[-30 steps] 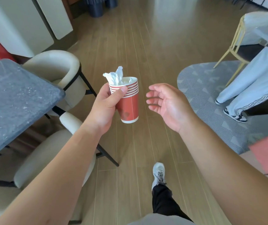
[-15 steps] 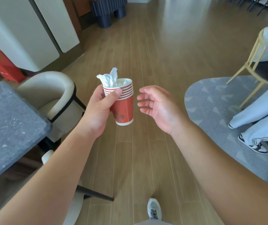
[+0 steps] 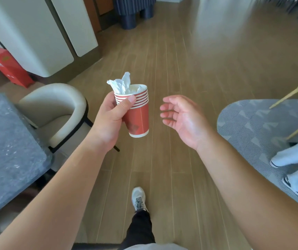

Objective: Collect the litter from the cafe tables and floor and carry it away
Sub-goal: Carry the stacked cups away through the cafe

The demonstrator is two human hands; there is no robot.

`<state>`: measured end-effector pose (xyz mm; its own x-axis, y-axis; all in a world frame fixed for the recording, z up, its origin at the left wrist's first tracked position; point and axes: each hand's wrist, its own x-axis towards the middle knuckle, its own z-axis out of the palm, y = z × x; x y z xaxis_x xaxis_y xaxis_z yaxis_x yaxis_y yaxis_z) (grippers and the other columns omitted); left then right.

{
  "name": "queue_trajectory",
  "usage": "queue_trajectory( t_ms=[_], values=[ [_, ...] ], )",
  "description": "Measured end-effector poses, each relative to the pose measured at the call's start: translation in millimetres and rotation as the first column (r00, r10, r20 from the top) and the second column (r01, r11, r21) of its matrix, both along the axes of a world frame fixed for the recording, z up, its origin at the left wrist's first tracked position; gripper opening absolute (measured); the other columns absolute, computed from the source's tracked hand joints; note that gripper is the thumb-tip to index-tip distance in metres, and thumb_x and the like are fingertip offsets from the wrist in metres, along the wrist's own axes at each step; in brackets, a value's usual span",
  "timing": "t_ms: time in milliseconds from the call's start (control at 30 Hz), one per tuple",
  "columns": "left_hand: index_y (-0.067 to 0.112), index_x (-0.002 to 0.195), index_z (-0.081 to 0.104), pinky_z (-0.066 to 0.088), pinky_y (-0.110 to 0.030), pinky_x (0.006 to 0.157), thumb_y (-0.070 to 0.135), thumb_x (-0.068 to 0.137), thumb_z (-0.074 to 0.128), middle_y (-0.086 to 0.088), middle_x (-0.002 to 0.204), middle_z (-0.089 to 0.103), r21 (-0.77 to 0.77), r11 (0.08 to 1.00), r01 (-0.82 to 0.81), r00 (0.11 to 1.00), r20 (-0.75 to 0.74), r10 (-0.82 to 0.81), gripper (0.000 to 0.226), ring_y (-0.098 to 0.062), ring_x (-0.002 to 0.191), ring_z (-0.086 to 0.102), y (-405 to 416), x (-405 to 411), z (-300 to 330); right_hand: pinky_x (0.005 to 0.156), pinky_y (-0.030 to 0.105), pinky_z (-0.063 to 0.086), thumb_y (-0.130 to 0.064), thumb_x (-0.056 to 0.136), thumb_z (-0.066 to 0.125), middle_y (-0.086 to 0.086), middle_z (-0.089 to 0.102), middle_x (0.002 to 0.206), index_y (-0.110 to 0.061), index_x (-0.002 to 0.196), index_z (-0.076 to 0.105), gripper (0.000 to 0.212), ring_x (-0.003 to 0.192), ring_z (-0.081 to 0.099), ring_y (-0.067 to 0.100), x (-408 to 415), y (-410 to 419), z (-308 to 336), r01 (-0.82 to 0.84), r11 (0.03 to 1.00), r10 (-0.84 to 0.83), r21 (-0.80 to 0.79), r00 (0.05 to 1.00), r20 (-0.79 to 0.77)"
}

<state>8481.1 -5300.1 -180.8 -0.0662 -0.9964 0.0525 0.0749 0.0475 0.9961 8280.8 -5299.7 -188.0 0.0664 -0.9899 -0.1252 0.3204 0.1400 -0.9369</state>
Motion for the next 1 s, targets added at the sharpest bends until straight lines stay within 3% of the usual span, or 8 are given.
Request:
queue_trajectory(
  t_ms=[267,633,1000],
  values=[
    [0.015,0.135,0.057,0.054,-0.024,0.083,0.046,0.078,0.074,0.003,0.116,0.074,0.015,1.000,0.005,0.999,-0.052,-0.004,0.067,-0.014,0.108,0.070,-155.6,49.7,-15.8,0.066,0.028,0.052,-0.029,0.077,0.061,0.001,0.068,0.083,-0.015,0.096,0.067,0.024,0.071,0.064,0.015,52.1,-151.3,-3.6,0.036,0.999,-0.035,0.032,0.998,-0.044],
    [0.009,0.134,0.056,0.054,-0.022,0.079,0.034,0.085,0.067,0.002,0.112,0.073,-0.025,1.000,0.014,0.997,-0.073,-0.015,0.057,-0.012,0.101,0.070,-321.9,109.3,12.9,0.065,0.028,0.052,-0.029,0.075,0.062,0.000,0.068,0.079,-0.015,0.092,0.067,0.023,0.070,0.063,0.016,113.0,-309.5,32.6,0.051,0.999,-0.052,-0.017,0.996,-0.071],
    [0.015,0.129,0.059,0.055,-0.026,0.082,0.034,0.086,0.067,0.004,0.111,0.074,-0.026,1.000,-0.009,1.000,-0.014,0.008,0.048,-0.013,0.102,0.070,-447.6,121.1,11.6,0.066,0.029,0.051,-0.019,0.090,0.058,0.001,0.066,0.080,-0.014,0.092,0.066,0.009,0.072,0.062,0.016,121.2,-440.8,27.1,0.035,0.998,-0.037,-0.044,0.998,-0.049]
  ],
)
